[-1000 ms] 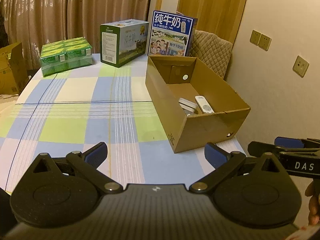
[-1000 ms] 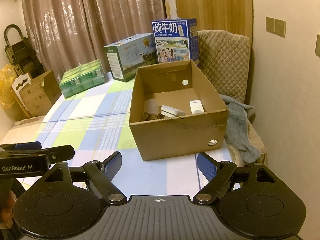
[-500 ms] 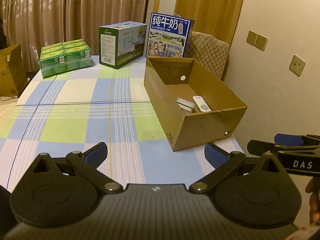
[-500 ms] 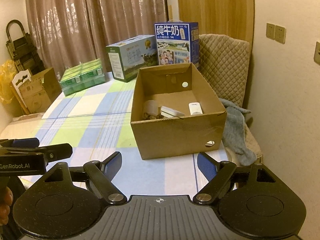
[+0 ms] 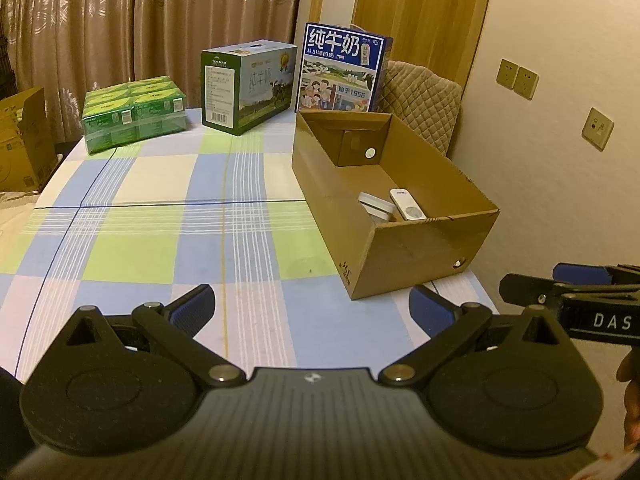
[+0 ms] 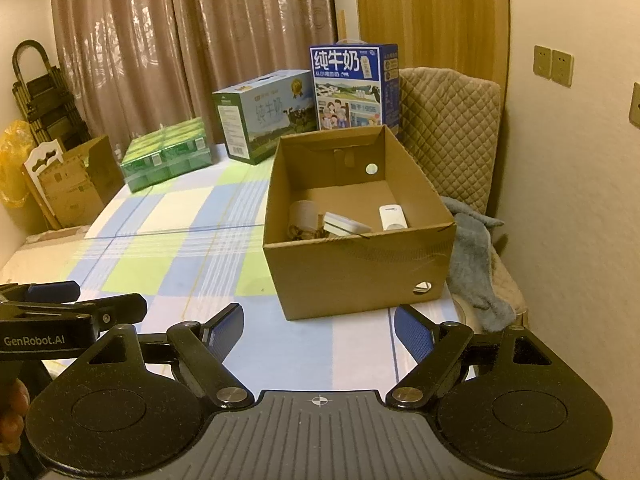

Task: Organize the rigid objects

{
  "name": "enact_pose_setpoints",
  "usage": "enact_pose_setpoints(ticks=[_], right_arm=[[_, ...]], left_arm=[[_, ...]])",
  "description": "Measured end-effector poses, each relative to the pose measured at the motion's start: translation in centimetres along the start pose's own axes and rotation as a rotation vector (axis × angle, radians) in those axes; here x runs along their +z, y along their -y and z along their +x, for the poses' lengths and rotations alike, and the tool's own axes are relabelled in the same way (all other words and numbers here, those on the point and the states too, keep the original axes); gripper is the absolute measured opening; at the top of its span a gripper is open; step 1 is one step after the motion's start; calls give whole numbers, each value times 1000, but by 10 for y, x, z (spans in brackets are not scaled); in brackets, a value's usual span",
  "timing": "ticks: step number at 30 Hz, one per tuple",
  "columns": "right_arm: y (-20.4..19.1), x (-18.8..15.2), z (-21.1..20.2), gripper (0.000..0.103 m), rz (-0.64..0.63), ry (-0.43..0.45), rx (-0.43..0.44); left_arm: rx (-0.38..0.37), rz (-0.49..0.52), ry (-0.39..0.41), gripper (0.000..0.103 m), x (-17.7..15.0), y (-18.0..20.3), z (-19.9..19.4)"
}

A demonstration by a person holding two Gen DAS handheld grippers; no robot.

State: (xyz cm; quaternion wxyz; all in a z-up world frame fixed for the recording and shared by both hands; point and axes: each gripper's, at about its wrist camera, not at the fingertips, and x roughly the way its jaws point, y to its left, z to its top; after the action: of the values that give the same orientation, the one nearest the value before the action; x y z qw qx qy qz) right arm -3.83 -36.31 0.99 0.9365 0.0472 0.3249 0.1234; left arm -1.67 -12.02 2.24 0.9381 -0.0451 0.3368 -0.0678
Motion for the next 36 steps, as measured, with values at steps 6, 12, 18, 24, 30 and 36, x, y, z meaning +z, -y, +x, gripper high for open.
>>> enact_pose_setpoints(ticks=[6,12,18,24,30,36], right_arm=[[1,-1,1,80,3,1,-2],[1,-1,1,80,4,1,-2],[1,-2,1,80,6,1,-2],[1,-1,1,80,5,1,-2],[2,-1,1,80,6,0,-3],[2,-1,1,80,7,0,-2]], left_arm=[[0,-2,0,102,0,0,1],[-1,-3,1,102,-1,-2,1],[0,-3,1,102,-1,-1,1],[1,-2,-1,102,-1,-1,1],[2,-2,-1,102,-2,-3,3],[-6,-1,-3,102,-2,-2,3]])
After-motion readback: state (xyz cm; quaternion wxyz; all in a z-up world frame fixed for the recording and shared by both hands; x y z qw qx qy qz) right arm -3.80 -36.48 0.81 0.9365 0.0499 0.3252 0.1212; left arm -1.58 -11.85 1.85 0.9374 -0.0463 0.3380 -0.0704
